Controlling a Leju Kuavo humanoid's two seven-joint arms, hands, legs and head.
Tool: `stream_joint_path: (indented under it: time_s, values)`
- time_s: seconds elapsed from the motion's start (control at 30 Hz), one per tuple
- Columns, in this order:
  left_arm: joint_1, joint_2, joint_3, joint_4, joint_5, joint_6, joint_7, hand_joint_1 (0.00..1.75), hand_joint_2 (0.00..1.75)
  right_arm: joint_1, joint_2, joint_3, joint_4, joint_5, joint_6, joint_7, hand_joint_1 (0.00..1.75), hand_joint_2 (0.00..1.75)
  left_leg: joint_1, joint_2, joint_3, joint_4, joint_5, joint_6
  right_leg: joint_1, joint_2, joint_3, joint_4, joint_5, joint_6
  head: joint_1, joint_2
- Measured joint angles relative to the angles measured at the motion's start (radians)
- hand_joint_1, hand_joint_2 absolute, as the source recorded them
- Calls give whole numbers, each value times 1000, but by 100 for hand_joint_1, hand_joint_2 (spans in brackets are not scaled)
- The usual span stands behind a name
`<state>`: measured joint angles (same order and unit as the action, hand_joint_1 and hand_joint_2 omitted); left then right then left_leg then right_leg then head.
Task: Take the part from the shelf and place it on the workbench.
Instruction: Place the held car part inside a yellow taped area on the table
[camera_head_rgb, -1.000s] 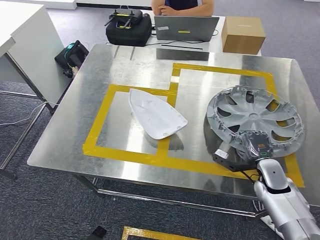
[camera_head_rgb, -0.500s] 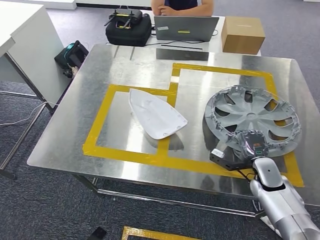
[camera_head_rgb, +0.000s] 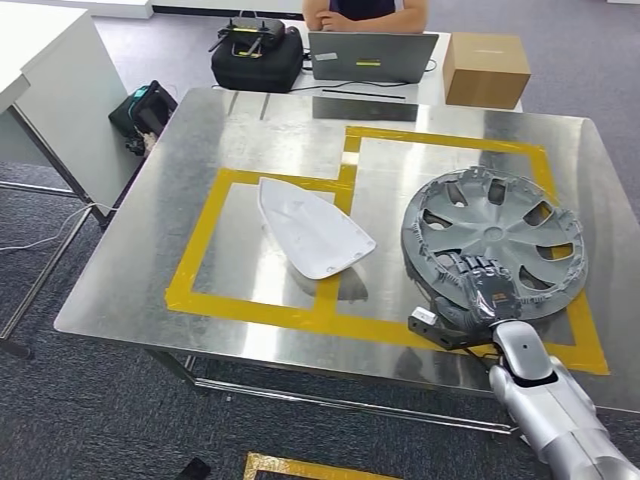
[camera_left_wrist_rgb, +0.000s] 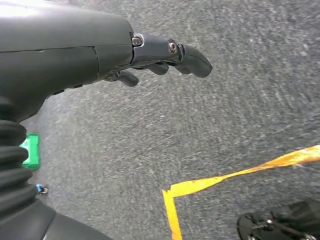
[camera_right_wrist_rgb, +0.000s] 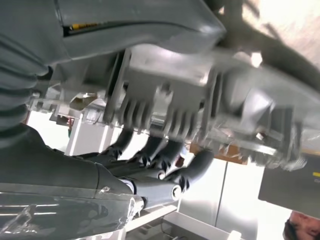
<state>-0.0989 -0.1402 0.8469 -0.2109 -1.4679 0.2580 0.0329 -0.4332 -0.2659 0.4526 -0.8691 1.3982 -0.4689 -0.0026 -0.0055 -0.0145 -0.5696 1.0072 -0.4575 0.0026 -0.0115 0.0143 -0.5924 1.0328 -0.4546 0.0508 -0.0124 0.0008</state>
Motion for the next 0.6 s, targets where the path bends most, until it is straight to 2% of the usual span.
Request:
stream_joint_path:
  time_s: [0.2, 0.37, 0.43, 0.5, 0.57, 0.6]
  values:
    - [7, 2, 0, 0, 2, 22, 25, 0, 0, 35, 0, 33, -50, 7, 8, 13, 0, 0, -1, 0, -1, 2, -2, 3, -2, 0, 0, -2, 1, 2, 0, 0]
    - [8, 3, 0, 0, 5, 30, 27, 0, 0, 73, -1, 70, -141, 12, 28, 15, 0, 0, -5, 0, -1, 1, -3, 13, -6, 0, 2, -10, 4, 8, -1, 0]
    - [8, 2, 0, 0, 5, 31, 27, 0, 0, 82, -4, 79, -174, 12, 32, 15, 0, 0, 1, 2, 5, -14, 4, 21, -5, -1, -3, -4, -2, 14, 0, 0]
    - [8, 2, 0, 0, 5, 33, 26, 0, 0, 86, -8, 85, -196, 12, 33, 15, 0, 0, 9, 3, 14, -28, 11, 27, -3, -3, -36, 61, -39, 18, 4, 0]
    - [9, 2, 0, 0, 6, 33, 26, 0, 0, 92, -12, 89, -206, 12, 34, 15, 0, 0, 10, 4, 15, -28, 12, 29, -4, -4, -97, 189, -95, 24, 6, 0]
    - [10, 1, 0, 0, 7, 33, 26, 0, 0, 97, -14, 92, -209, 12, 35, 15, 0, 0, 11, 4, 16, -28, 12, 28, -5, -5, -125, 239, -110, 27, 6, 0]
